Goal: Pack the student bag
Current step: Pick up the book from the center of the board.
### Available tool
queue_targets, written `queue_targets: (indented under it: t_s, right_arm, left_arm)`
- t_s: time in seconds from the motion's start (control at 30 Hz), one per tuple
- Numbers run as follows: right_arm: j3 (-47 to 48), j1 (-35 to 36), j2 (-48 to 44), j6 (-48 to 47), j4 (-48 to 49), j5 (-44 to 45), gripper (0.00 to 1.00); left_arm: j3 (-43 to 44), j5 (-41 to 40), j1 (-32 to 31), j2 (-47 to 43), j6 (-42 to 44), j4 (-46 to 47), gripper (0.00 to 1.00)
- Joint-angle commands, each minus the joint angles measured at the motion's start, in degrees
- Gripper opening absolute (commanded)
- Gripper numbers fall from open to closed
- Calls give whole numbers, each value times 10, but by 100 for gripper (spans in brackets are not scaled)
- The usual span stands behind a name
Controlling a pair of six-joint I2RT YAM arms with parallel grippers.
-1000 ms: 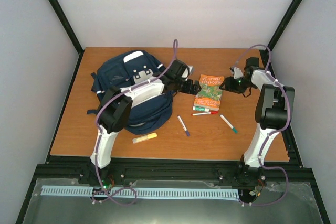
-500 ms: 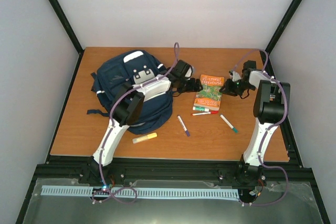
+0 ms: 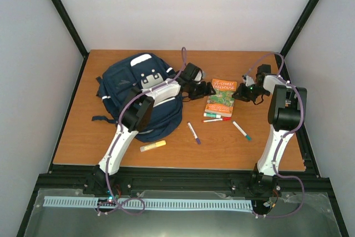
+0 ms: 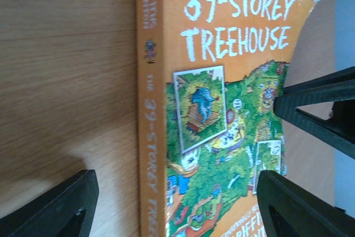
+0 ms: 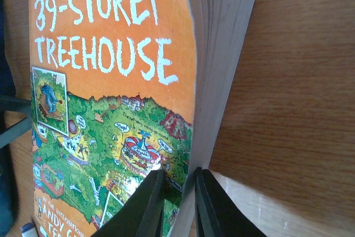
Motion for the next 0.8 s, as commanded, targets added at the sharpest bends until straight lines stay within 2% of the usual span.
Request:
queue_targets:
  t_s: [0.0,0.2,0.37,0.53,0.77]
  right_arm:
    - [-27,-11,41,-4,-7,126,15]
    - [-26,-10,41,-12,-6,128,14]
    - [-22,0,45,-20,-9,140,12]
    - [-22,1,45,-23,-9,140,11]
    - [-20,0,46,-28,-9,137,12]
  left_arm:
    - [12,62,-1,46,-47,-10,81]
    - [7,144,-1,62,-93,37,80]
    - [-47,202,-1,40,-168,175,79]
    - [-80,213,-4,-2,-235,295,76]
    - [-50,206,-17,-7,-268,305,70]
